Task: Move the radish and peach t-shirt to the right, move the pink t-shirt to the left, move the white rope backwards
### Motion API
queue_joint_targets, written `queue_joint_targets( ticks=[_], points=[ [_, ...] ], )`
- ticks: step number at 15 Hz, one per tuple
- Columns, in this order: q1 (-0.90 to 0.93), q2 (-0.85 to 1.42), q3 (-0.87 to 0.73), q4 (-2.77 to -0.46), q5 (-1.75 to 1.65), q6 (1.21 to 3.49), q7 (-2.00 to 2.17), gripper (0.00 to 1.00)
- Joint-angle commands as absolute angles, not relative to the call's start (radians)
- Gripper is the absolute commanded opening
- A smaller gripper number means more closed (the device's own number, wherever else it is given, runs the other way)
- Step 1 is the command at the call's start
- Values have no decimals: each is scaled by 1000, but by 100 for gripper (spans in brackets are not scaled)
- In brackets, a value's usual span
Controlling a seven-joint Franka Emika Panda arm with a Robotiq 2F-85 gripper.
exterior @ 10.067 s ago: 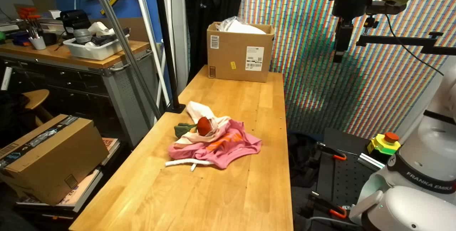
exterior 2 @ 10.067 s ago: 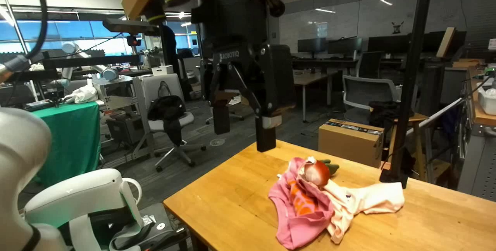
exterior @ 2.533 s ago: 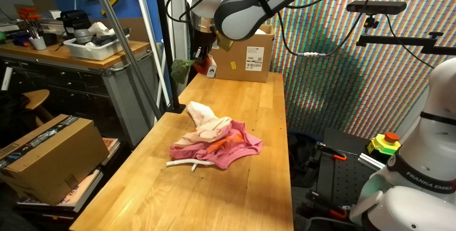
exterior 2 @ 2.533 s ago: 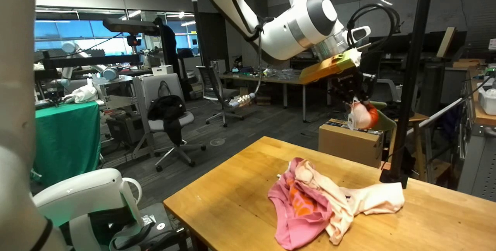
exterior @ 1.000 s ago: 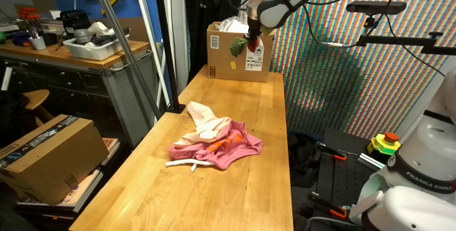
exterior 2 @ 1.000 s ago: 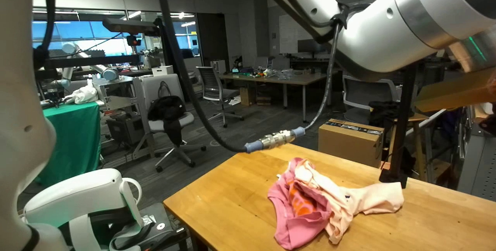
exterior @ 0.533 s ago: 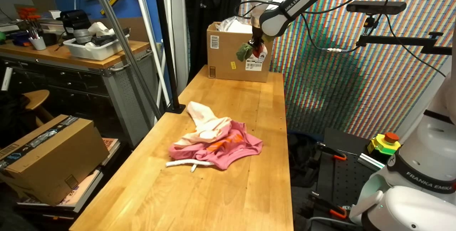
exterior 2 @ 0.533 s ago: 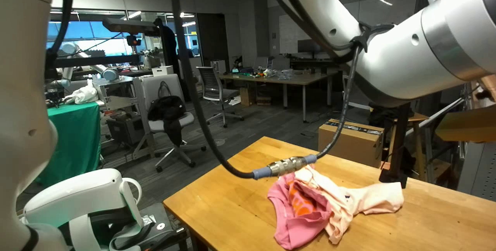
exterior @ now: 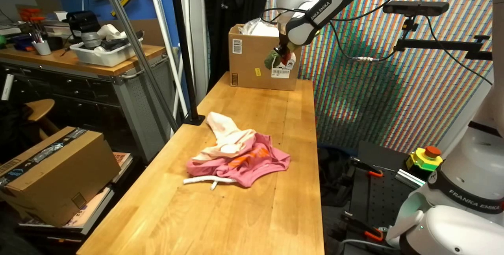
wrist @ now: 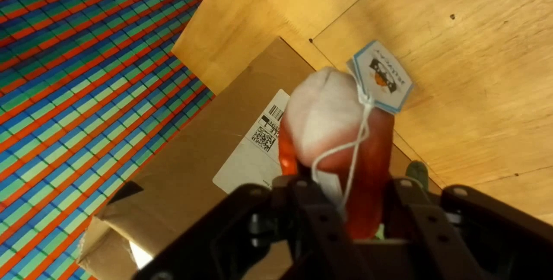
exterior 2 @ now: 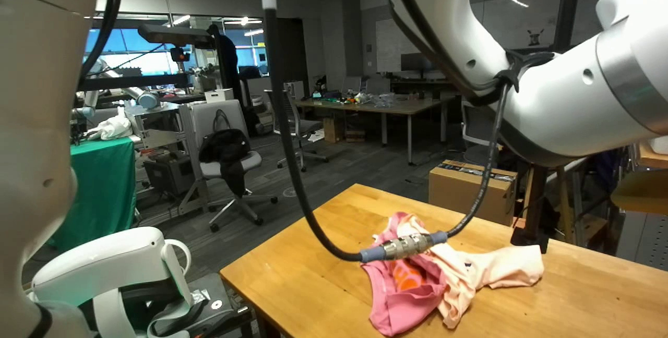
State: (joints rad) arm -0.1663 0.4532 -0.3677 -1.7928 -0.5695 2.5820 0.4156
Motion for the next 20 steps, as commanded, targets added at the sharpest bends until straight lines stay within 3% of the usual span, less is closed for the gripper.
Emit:
queue_joint_targets(
  ticks=[1, 6, 13, 20],
  points=[
    [-146, 483, -397, -1751, -558, 2594, 443, 63],
    [-127, 486, -404, -1750, -572, 2586, 453, 99],
    [-74, 429, -368, -1802, -575, 2512, 377, 100],
    [-46, 336, -205, -1908, -482, 2426, 140, 100]
  ],
)
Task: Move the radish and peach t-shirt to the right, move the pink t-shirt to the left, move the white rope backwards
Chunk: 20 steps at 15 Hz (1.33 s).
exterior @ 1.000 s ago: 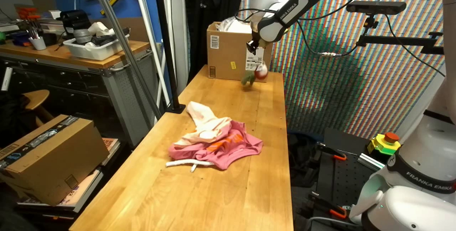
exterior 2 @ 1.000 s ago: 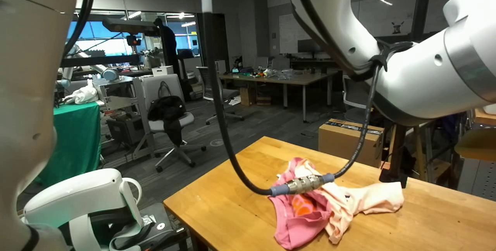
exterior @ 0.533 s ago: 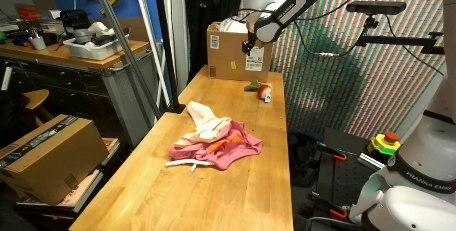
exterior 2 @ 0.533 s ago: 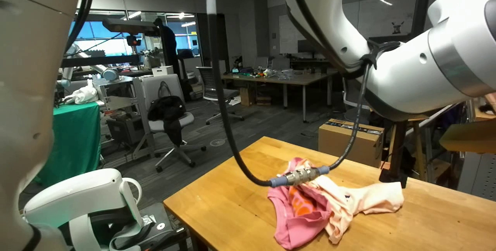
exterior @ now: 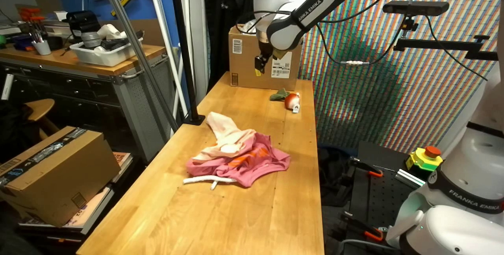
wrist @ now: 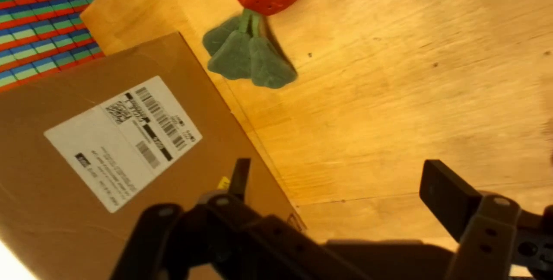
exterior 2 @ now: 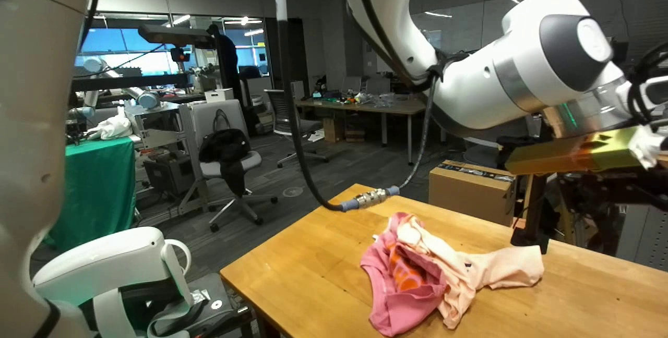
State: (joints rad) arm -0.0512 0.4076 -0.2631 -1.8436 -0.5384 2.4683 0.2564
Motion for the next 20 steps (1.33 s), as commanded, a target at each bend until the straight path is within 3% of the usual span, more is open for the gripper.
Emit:
queue_joint_targets(
  ticks=[1, 10, 20],
  points=[
    [-40, 329, -184, -1918, -470, 2410, 108, 100],
    [-33, 332, -19, -1935, -302, 2368, -167, 100],
    [-5, 407, 38, -1875, -233, 2393, -195, 100]
  ],
)
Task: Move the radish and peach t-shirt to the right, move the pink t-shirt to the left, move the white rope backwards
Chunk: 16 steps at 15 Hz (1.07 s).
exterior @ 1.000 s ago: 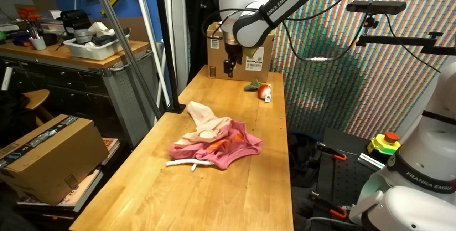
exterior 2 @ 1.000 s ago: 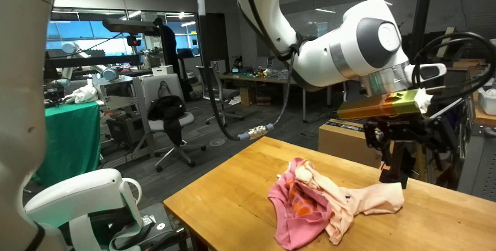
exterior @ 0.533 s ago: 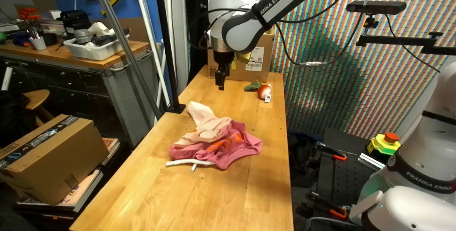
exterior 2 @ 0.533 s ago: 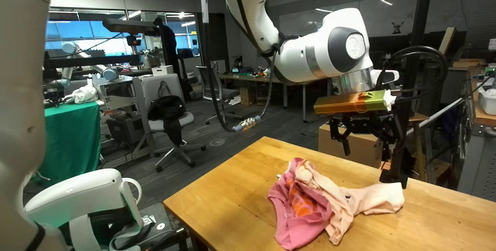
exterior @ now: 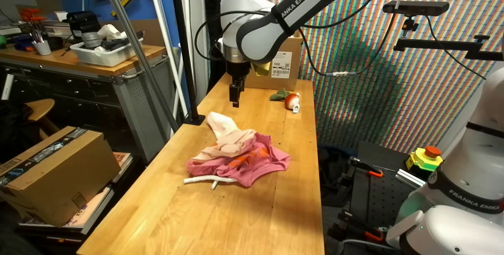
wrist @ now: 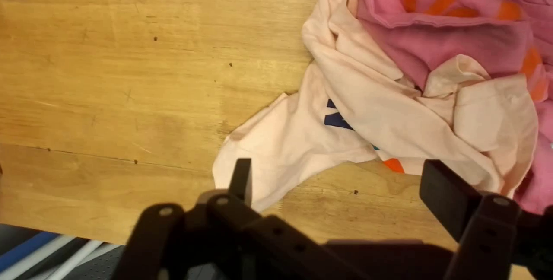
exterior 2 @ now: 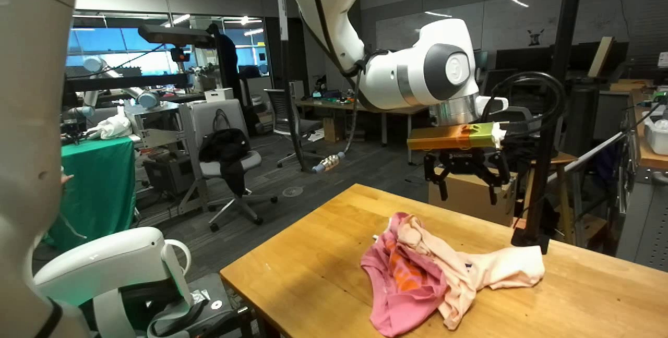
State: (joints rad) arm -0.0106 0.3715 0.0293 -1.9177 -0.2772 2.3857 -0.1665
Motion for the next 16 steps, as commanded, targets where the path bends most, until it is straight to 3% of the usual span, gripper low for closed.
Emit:
queue_joint_targets(
  ticks=[1, 16],
  points=[
    [-3, 420, 41, -1863, -223, 2392, -194, 100],
    [-32, 662, 84, -1674, -51, 2368, -232, 100]
  ],
)
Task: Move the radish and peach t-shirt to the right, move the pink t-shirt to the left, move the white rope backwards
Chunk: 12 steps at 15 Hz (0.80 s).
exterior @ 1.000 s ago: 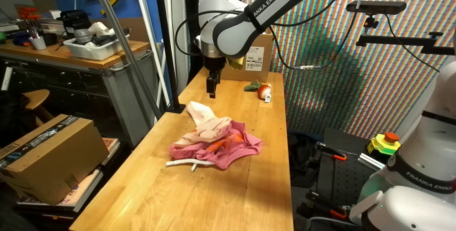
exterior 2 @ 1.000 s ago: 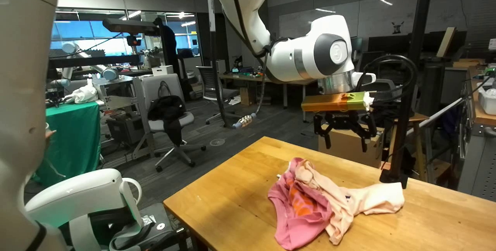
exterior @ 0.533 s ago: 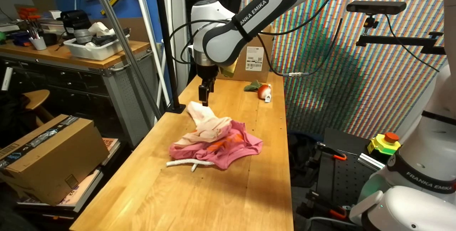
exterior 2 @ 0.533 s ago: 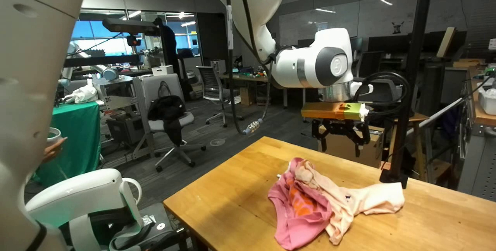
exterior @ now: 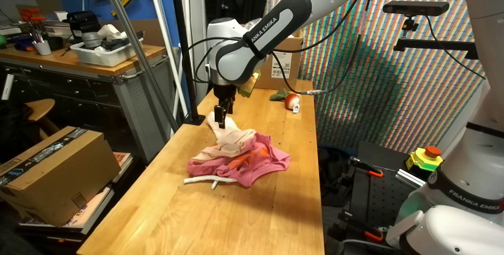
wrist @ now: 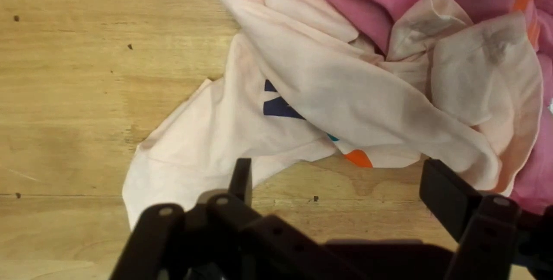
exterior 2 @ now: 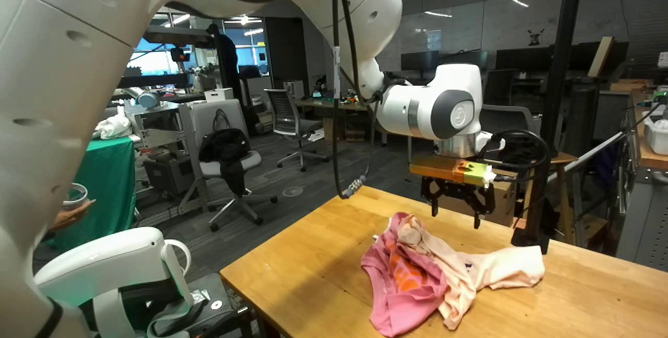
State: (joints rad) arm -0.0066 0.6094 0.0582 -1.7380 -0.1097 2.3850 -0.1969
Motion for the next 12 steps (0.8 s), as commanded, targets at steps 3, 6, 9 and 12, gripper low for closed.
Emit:
queue_joint_targets(
  ticks=[3, 6, 9, 12],
  points=[
    [-46, 699, 89, -1653, -5, 2366, -230, 100],
    [-62, 731, 92, -1638, 24, 2360, -238, 100],
    [-66, 752, 92, -1636, 13, 2361, -263, 100],
    [-63, 774, 93, -1635, 1, 2360, -287, 100]
  ],
)
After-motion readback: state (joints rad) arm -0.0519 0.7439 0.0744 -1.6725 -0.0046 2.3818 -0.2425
